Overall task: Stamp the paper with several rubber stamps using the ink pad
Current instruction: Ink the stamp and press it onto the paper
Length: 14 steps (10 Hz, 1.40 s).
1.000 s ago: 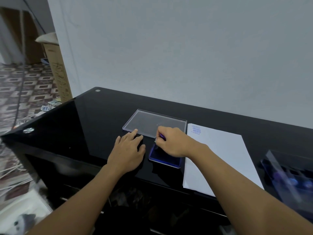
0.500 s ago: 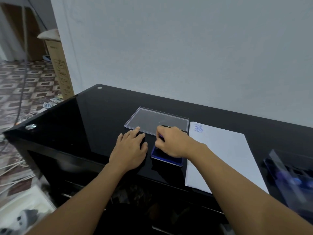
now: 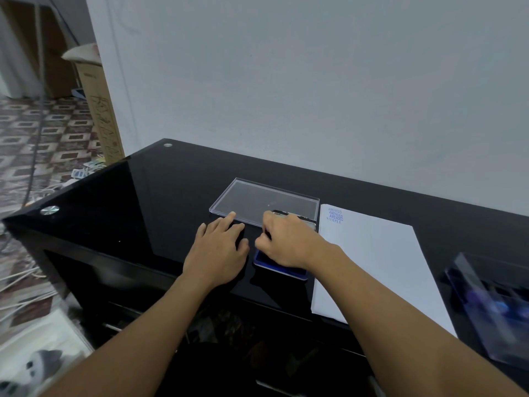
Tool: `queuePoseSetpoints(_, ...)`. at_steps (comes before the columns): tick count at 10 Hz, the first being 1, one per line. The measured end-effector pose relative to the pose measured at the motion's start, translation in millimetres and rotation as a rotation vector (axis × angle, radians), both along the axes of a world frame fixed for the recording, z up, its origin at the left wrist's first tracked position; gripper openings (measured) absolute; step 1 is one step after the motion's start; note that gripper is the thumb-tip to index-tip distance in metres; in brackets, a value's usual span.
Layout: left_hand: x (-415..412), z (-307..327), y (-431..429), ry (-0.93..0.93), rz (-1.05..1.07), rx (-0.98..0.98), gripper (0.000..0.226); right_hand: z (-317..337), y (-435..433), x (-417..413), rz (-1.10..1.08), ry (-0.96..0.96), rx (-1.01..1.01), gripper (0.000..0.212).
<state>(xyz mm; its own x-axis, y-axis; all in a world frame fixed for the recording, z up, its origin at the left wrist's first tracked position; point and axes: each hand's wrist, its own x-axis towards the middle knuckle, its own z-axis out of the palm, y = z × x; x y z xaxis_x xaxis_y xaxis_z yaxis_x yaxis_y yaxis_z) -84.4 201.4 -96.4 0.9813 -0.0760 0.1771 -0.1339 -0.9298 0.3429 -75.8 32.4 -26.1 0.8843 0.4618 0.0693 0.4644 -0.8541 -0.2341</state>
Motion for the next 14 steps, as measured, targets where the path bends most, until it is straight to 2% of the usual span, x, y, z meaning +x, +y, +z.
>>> queuePoseSetpoints(14, -2, 3, -3, 0.008, 0.002, 0.001, 0.047, -11, 4, -4, -0.072, -0.016, 0.048, 0.014)
